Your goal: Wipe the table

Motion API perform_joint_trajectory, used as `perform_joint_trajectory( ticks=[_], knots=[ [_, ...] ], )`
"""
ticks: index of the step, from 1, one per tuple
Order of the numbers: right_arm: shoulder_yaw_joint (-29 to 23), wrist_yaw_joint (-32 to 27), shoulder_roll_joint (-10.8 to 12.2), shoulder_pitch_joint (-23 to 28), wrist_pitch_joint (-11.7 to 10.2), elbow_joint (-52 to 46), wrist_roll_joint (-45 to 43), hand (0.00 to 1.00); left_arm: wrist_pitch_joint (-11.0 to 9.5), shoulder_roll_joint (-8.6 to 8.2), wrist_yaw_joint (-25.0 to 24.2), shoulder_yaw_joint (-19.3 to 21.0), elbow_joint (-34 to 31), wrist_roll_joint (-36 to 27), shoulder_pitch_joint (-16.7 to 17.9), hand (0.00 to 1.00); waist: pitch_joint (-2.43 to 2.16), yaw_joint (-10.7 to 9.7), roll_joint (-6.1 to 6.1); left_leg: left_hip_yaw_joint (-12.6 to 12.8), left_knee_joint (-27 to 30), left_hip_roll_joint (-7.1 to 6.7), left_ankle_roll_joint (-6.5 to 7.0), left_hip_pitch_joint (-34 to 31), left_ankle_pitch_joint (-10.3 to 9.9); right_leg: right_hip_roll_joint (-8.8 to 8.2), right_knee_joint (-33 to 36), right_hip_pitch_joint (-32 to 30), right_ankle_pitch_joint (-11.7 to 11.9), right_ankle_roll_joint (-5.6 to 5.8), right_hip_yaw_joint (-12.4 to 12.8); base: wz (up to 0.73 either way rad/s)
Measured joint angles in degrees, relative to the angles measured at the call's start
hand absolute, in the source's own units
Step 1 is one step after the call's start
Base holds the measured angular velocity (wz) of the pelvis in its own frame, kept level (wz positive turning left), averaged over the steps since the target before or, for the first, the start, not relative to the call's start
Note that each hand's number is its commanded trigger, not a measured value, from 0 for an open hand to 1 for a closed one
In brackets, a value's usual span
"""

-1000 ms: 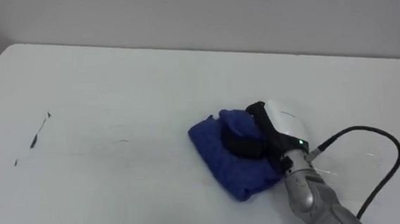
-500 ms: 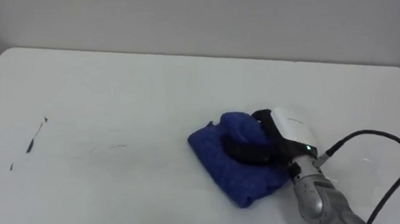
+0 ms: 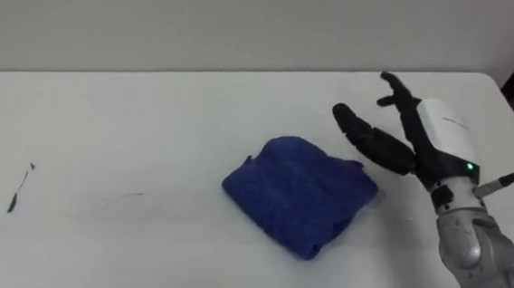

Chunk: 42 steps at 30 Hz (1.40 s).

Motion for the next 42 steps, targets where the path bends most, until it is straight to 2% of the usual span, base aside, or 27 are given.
perform_joint_trajectory(
  ticks=[3, 6, 8, 11, 14, 16, 17, 21, 23, 25, 26, 28, 31, 33, 36, 38, 40, 41, 42],
  knots=[
    [-2.22, -0.05, -0.16, -0.85, -0.26, -0.18, 1.71, 0.0, -0.01, 0.13, -0.21, 0.02, 0.85, 0.0, -0.08, 0.0, -0.18, -0.66, -0.35, -0.23, 0.02, -0.07, 0.01, 0.23, 0.01, 0.0, 0.0, 0.02, 0.0, 0.0, 0.03, 0.0],
    [-5.26, -0.39, -0.22, -1.06, -0.14, -0.91, 1.95, 0.0, 0.01, -0.09, -1.06, 0.86, 1.12, -0.1, -0.06, 0.0, -0.11, -1.01, -0.12, -0.25, -0.05, -0.07, 0.0, 0.36, 0.0, 0.0, 0.01, -0.36, -0.03, 0.05, 0.12, -0.01],
    [-9.1, -1.02, -0.57, -1.03, -0.11, -1.41, 2.59, 0.0, 0.06, -0.27, -2.07, 2.67, 1.1, -0.52, 0.18, 0.0, -0.25, -2.34, -0.2, -0.29, -0.05, -0.07, 0.0, 0.41, 0.0, 0.0, 0.08, -0.25, -0.03, 0.05, 0.1, 0.0],
    [-13.6, -4.17, -2.36, -0.51, 0.58, -0.8, 4.74, 0.0, 0.11, -0.18, -2.31, 6.3, 1.1, -0.5, 0.41, 0.0, -0.16, -3.11, -0.36, -0.24, -0.04, -0.08, 0.02, 0.52, 0.0, 0.0, 0.15, -0.32, -0.03, 0.05, 0.1, -0.01],
    [-16.68, -8.37, -2.49, -0.06, 0.43, 4.42, 6.86, 0.0, 0.21, 0.21, -2.29, 8.45, 1.08, -0.41, 0.77, 0.0, -0.29, -3.89, -1.01, -0.25, -0.05, -0.08, 0.02, 0.86, 0.0, 0.0, 0.13, -0.05, -0.03, 0.05, 0.17, -0.03],
    [-18.51, -9.55, -2.51, 0.05, 0.63, 9.52, 10.92, 0.0, 0.19, 0.5, -2.27, 8.55, 1.09, -0.35, 0.81, 0.0, -0.25, -3.94, -1.37, -0.26, -0.07, -0.08, 0.02, 0.83, 0.0, 0.0, 0.13, -0.02, -0.03, 0.05, 0.16, 0.0],
    [-20.1, -10.41, -2.51, 0.19, 0.87, 12.93, 13.09, 0.0, 0.19, 0.51, -2.27, 8.62, 1.09, 0.06, 1.0, 0.0, -0.49, -4.32, -1.84, -0.24, -0.08, -0.08, 0.03, 0.83, -0.01, 0.0, 0.16, 0.15, -0.03, 0.05, 0.15, 0.0],
    [-25.14, -13.41, -2.67, 1.04, 1.54, 24.4, 21.89, 0.0, 0.33, 0.4, -2.28, 11.1, 1.5, 0.03, 1.94, 0.0, -0.5, -4.5, -1.74, -0.2, -0.1, -0.08, 0.03, 1.01, -0.03, -0.01, 0.14, 0.19, -0.03, 0.05, 0.25, 0.0],
    [-26.3, -14.48, -3.65, 1.26, 1.62, 30.11, 26.32, 0.0, 0.35, 0.39, -2.27, 12.06, 1.55, 0.06, 2.58, 0.0, -0.58, -5.05, -1.78, -0.28, -0.12, -0.08, 0.04, 0.87, -0.08, 0.0, 0.15, 0.16, -0.03, 0.05, 0.25, 0.0],
    [-28.34, -15.89, -4.07, 1.71, 1.65, 34.77, 31.44, 0.0, 0.46, 0.39, -2.22, 12.85, 2.15, 0.05, 3.07, 0.0, -0.4, -5.31, -1.87, -0.27, -0.13, -0.08, 0.04, 0.82, -0.11, -0.01, 0.19, 0.14, -0.03, 0.05, 0.22, 0.0],
    [-29.91, -17.04, -4.12, 2.17, 1.67, 37.13, 34.64, 0.0, 0.51, 0.39, -2.22, 12.88, 2.15, 0.06, 3.7, 0.0, -0.47, -5.58, -1.49, -0.24, -0.15, -0.08, 0.05, 0.79, -0.13, 0.0, 0.19, 0.08, -0.03, 0.05, 0.22, 0.0],
    [-32.36, -18.76, -4.38, 2.32, 1.48, 41.37, 39.98, 0.0, 0.82, 0.34, -2.23, 13.71, 2.12, 0.01, 3.75, 0.0, -0.52, -6.47, -1.15, -0.32, -0.04, -0.08, 0.07, 0.75, -0.2, -0.01, 0.16, 0.14, -0.03, 0.06, 0.17, 0.0],
    [-35.24, -20.85, -4.77, 2.25, 1.47, 48.5, 49.55, 0.0, 1.37, 0.34, -1.92, 17.38, 2.09, -0.02, 3.48, 0.0, -0.53, -7.82, -1.23, -0.45, 0.26, -0.08, 0.12, 0.29, -0.24, -0.08, 0.18, -0.14, -0.04, 0.07, 0.11, 0.0],
    [-36.55, -22.73, -4.77, 2.2, 1.47, 51.02, 56.88, 0.0, 1.56, 0.42, -1.72, 17.28, 2.07, -0.43, 3.48, 0.0, -0.48, -9.2, -1.2, -0.39, 1.17, -0.09, 0.26, -0.36, -0.7, -0.16, 0.21, -0.31, -0.05, 0.14, 0.27, 0.0],
    [-39.85, -24.09, -4.81, 2.5, 1.13, 54.28, 62.97, 0.0, 1.6, 0.35, -1.78, 17.37, 1.62, -0.36, 3.38, 0.0, -0.44, -10.87, -1.14, -0.29, 2.14, -0.09, 0.31, -0.8, -1.43, -0.19, 0.18, -0.56, -0.1, 0.3, 0.76, -0.04],
    [-40.42, -23.88, -4.67, 3.64, 0.22, 56.81, 67.82, 0.0, 1.47, 0.45, -1.77, 17.38, 1.1, -0.53, 3.31, 0.0, -0.51, -11.33, -1.28, -0.2, 2.22, -0.24, 0.37, -1.19, -1.57, -0.24, 0.06, -0.94, -0.19, 0.43, 1.75, -0.04],
    [-40.42, -21.81, -4.33, 4.44, 0.03, 60.86, 71.47, 0.0, 1.38, 0.45, -1.77, 17.31, 1.78, -0.58, 3.32, 0.0, -0.84, -11.67, -1.48, 0.03, 2.11, -0.3, 0.38, -1.25, -1.57, -0.26, 0.14, -1.2, -0.3, 0.59, 2.98, -0.07],
    [-40.35, -19.37, -3.8, 4.76, 0.27, 64.22, 72.48, 0.0, 1.42, 0.31, -1.8, 17.29, 2.65, -0.57, 2.95, 0.0, -1.0, -11.86, -1.55, -0.01, 2.12, -0.29, 0.38, -1.35, -1.57, -0.25, 0.26, -1.22, -0.31, 0.61, 3.2, 0.0],
    [-39.26, -16.47, -2.34, 6.24, 0.56, 66.23, 72.34, 0.0, 1.44, 0.11, -1.87, 17.23, 3.69, 0.09, 2.05, 0.0, -1.07, -11.86, -1.52, -0.23, 2.12, -0.29, 0.38, -1.4, -1.57, -0.26, 0.32, -1.09, -0.31, 0.61, 3.23, 0.04]
  ],
)
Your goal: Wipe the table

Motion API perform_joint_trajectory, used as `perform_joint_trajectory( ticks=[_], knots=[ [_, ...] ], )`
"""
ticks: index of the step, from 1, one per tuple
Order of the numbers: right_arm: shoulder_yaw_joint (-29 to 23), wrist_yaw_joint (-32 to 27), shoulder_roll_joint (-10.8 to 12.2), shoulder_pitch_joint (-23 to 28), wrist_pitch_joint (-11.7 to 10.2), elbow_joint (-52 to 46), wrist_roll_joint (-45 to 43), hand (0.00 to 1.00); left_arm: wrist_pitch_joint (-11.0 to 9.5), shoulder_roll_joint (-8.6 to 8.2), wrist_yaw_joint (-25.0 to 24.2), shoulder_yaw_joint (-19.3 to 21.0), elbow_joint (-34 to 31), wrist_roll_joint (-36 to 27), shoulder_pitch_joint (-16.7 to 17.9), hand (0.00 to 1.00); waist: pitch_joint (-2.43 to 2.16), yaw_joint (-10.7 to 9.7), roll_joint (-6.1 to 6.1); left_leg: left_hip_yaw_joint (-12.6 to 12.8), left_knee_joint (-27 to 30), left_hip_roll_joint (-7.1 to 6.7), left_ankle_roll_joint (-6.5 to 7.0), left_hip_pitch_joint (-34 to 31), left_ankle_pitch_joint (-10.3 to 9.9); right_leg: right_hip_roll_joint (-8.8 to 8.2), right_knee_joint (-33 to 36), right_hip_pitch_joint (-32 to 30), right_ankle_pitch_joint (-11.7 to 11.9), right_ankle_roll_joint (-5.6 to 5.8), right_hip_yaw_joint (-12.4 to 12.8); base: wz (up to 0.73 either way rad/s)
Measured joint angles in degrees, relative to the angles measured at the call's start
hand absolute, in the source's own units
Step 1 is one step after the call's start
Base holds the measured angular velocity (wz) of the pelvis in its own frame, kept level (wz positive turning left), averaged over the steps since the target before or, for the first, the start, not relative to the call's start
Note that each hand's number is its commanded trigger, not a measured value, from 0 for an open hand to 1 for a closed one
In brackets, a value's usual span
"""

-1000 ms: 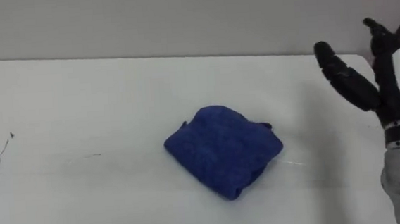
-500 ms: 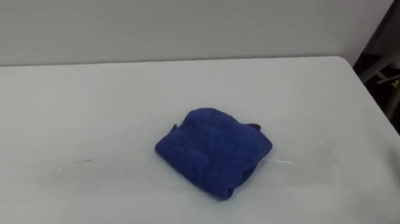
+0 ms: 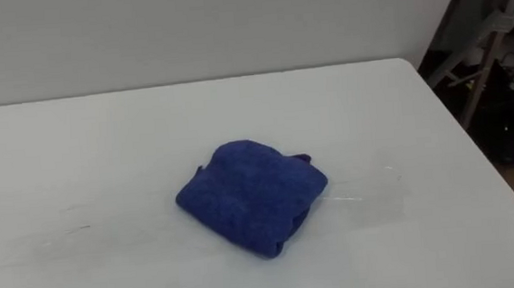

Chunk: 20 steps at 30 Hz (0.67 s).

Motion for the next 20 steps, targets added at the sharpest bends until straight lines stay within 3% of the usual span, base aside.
perform_joint_trajectory(
  ticks=[2, 5, 8, 9, 12, 15, 20],
  knots=[
    [1.75, 4.51, 2.5, 2.09, 1.32, 2.4, -1.07, 0.0, 0.09, -0.64, -0.15, -0.02, 0.78, 0.51, -0.37, 0.0, -0.1, 0.28, 0.11, -0.04, -0.06, -0.01, -0.01, 0.36, -0.01, 0.03, -0.04, 0.41, -0.04, 0.06, -0.04, 0.03],
    [7.32, 10.92, 5.84, 3.33, 5.37, 5.28, -7.33, 0.0, 0.78, -1.31, -0.8, -0.13, 2.43, 0.84, -1.07, 0.0, -0.1, 1.1, 0.43, 0.02, 0.02, 0.0, -0.03, 0.8, -0.11, 0.02, -0.04, 0.82, -0.04, 0.06, -0.05, -0.01],
    [17.02, 15.64, 6.18, 3.31, 8.03, 6.43, -20.62, 0.0, 1.29, -1.3, -0.72, -3.44, 2.59, 1.96, -1.13, 0.0, -0.09, 3.01, 1.08, -0.13, 0.1, 0.0, -0.34, 1.36, -0.64, 0.04, 0.0, 1.37, -0.02, 0.03, 0.04, -0.03],
    [20.61, 16.8, 6.06, 2.78, 8.34, 6.41, -26.98, 0.0, 1.29, -1.3, -0.71, -4.74, 3.06, 2.87, -1.84, 0.0, -0.03, 4.37, 1.41, -0.24, 0.15, 0.0, -0.33, 1.34, -0.64, 0.12, 0.03, 1.35, 0.13, -0.12, 0.3, -0.03],
    [26.39, 19.87, 5.58, -1.1, 8.52, 5.66, -41.63, 0.0, 1.29, -1.34, -0.7, -7.96, 4.12, 4.23, -2.44, 0.0, -0.02, 5.78, 2.22, -1.57, 0.34, -0.12, -0.28, 1.39, -0.61, 0.41, 0.01, 1.28, 0.38, -0.34, 0.02, 0.03],
    [30.95, 21.18, 5.66, -4.14, 8.5, 2.45, -51.2, 0.0, 1.38, -1.97, -0.72, -9.73, 5.24, 7.79, -3.92, 0.0, 0.25, 7.48, 3.09, -2.52, 0.64, -0.16, -0.15, 1.22, -0.53, 0.57, 0.01, 1.5, 0.42, -0.4, 0.01, 0.05],
    [35.87, 21.22, 6.89, -4.57, 7.42, -1.0, -54.67, 0.0, 1.99, -2.84, 0.25, -14.27, 5.25, 8.95, -3.72, 0.0, 0.64, 8.61, 3.97, -3.67, 0.68, -0.2, 0.04, 0.87, -0.32, 0.85, -0.27, 1.96, 0.33, -0.3, -0.4, 0.1]
  ],
)
